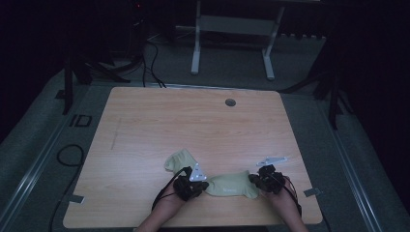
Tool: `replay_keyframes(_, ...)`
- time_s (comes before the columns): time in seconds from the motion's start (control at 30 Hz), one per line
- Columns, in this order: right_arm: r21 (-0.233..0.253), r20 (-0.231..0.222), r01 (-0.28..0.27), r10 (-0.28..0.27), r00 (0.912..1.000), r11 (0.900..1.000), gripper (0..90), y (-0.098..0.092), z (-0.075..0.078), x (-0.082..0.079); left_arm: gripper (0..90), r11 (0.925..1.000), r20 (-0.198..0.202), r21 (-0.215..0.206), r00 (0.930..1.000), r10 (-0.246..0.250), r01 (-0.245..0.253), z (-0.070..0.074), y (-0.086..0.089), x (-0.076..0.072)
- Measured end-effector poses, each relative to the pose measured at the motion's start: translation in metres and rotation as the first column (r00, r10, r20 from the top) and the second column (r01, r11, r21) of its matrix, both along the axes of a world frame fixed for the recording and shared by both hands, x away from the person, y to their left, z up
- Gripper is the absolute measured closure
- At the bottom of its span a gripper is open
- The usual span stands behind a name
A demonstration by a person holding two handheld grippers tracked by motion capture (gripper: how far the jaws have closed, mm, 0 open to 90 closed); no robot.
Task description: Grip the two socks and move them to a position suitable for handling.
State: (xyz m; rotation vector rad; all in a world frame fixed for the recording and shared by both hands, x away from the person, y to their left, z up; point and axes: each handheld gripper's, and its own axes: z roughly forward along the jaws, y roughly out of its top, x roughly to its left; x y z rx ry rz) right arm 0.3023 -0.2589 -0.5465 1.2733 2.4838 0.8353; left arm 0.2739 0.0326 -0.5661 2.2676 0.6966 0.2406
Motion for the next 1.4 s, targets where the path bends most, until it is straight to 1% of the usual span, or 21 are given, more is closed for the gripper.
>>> replay_keyframes(0.03, 0.002, 0.004, -0.001, 0.001, 1.0, 1.0, 84.9, 0.0, 0.001, -0.001, 84.0, 0.9999, -0.004, -0.012, 1.0, 0.001, -0.002, 0.001, 0.001, 0.0)
replay_keyframes(0.07, 0.008, 0.016, -0.002, 0.002, 0.9999, 1.0, 84.0, 0.0, 0.003, -0.002, 77.2, 0.9997, -0.006, -0.022, 1.0, 0.005, -0.005, 0.002, 0.001, 0.0)
replay_keyframes(0.1, 0.016, 0.022, -0.001, 0.001, 0.9998, 1.0, 83.8, -0.001, 0.005, -0.002, 71.9, 0.9989, -0.008, -0.044, 0.9999, 0.013, -0.013, 0.003, 0.003, 0.0)
replay_keyframes(0.13, 0.027, 0.029, 0.005, -0.006, 0.9996, 1.0, 83.3, -0.001, 0.007, -0.003, 68.8, 0.9978, -0.007, -0.063, 0.9997, 0.022, -0.022, 0.006, 0.005, 0.0)
replay_keyframes(0.2, 0.038, 0.037, 0.008, -0.01, 0.9993, 0.999, 81.7, -0.002, 0.013, -0.004, 58.7, 0.9934, -0.001, -0.108, 0.9993, 0.038, -0.038, 0.015, 0.011, -0.002)
replay_keyframes(0.27, 0.039, 0.045, 0.002, -0.003, 0.999, 0.999, 78.7, 0.0, 0.019, -0.004, 56.7, 0.9879, 0.014, -0.148, 0.9988, 0.047, -0.045, 0.024, 0.018, -0.005)
replay_keyframes(0.3, 0.037, 0.052, -0.005, 0.003, 0.9986, 0.999, 76.3, 0.002, 0.021, -0.003, 55.1, 0.9861, 0.018, -0.161, 0.9988, 0.045, -0.041, 0.028, 0.021, -0.007)
replay_keyframes(0.4, 0.031, 0.063, -0.023, 0.021, 0.9978, 0.999, 71.8, 0.011, 0.026, -0.001, 53.9, 0.9879, 0.046, -0.15, 0.9978, 0.047, -0.04, 0.036, 0.031, -0.015)
replay_keyframes(0.57, 0.034, 0.075, -0.065, 0.062, 0.9953, 0.997, 67.1, 0.032, 0.032, 0.004, 53.9, 0.9907, 0.044, -0.113, 0.9958, 0.08, -0.075, 0.032, 0.052, -0.021)
replay_keyframes(0.63, 0.03, 0.078, -0.081, 0.079, 0.9939, 0.996, 65.9, 0.042, 0.034, 0.006, 53.8, 0.9901, 0.041, -0.105, 0.9943, 0.098, -0.094, 0.029, 0.061, -0.023)
replay_keyframes(0.7, 0.027, 0.083, -0.099, 0.097, 0.9918, 0.995, 64.5, 0.052, 0.038, 0.009, 51.8, 0.9878, 0.038, -0.098, 0.9913, 0.126, -0.121, 0.027, 0.069, -0.025)
replay_keyframes(0.77, 0.02, 0.085, -0.115, 0.113, 0.9899, 0.993, 63.3, 0.063, 0.041, 0.013, 51.7, 0.9862, 0.039, -0.092, 0.9892, 0.142, -0.138, 0.025, 0.078, -0.028)
replay_keyframes(0.87, 0.022, 0.087, -0.137, 0.135, 0.987, 0.99, 62.1, 0.081, 0.045, 0.018, 51.5, 0.9824, 0.034, -0.091, 0.9854, 0.167, -0.163, 0.023, 0.089, -0.031)
replay_keyframes(0.97, 0.019, 0.089, -0.168, 0.166, 0.9821, 0.986, 61.6, 0.1, 0.047, 0.022, 51.4, 0.9782, 0.03, -0.09, 0.9811, 0.191, -0.188, 0.021, 0.1, -0.034)
replay_keyframes(1.0, 0.015, 0.087, -0.18, 0.178, 0.9801, 0.983, 61.1, 0.107, 0.047, 0.023, 50.9, 0.9749, 0.032, -0.09, 0.9778, 0.207, -0.203, 0.02, 0.103, -0.035)
replay_keyframes(1.03, 0.012, 0.084, -0.19, 0.188, 0.9785, 0.982, 60.5, 0.113, 0.047, 0.024, 49.1, 0.9741, 0.027, -0.085, 0.9768, 0.213, -0.21, 0.02, 0.107, -0.036)
replay_keyframes(1.17, 0.001, 0.074, -0.227, 0.227, 0.9711, 0.974, 59.9, 0.138, 0.044, 0.027, 49.1, 0.9654, 0.007, -0.097, 0.9698, 0.244, -0.242, 0.015, 0.123, -0.041)
replay_keyframes(1.27, -0.002, 0.062, -0.251, 0.25, 0.9662, 0.968, 59.8, 0.155, 0.04, 0.031, 49.1, 0.9591, 0.001, -0.096, 0.9635, 0.268, -0.266, 0.012, 0.133, -0.043)
replay_keyframes(1.3, 0.001, 0.055, -0.253, 0.253, 0.9659, 0.967, 59.6, 0.16, 0.039, 0.032, 49.1, 0.9575, -0.002, -0.097, 0.9621, 0.273, -0.272, 0.011, 0.136, -0.044)
replay_keyframes(1.33, 0.005, 0.049, -0.26, 0.259, 0.9646, 0.966, 59.5, 0.165, 0.037, 0.034, 49.1, 0.9579, -0.004, -0.093, 0.9621, 0.273, -0.272, 0.01, 0.138, -0.045)
replay_keyframes(1.4, 0.006, 0.043, -0.267, 0.267, 0.9628, 0.964, 58.9, 0.175, 0.035, 0.037, 49.1, 0.9545, -0.005, -0.092, 0.9588, 0.284, -0.283, 0.009, 0.141, -0.045)
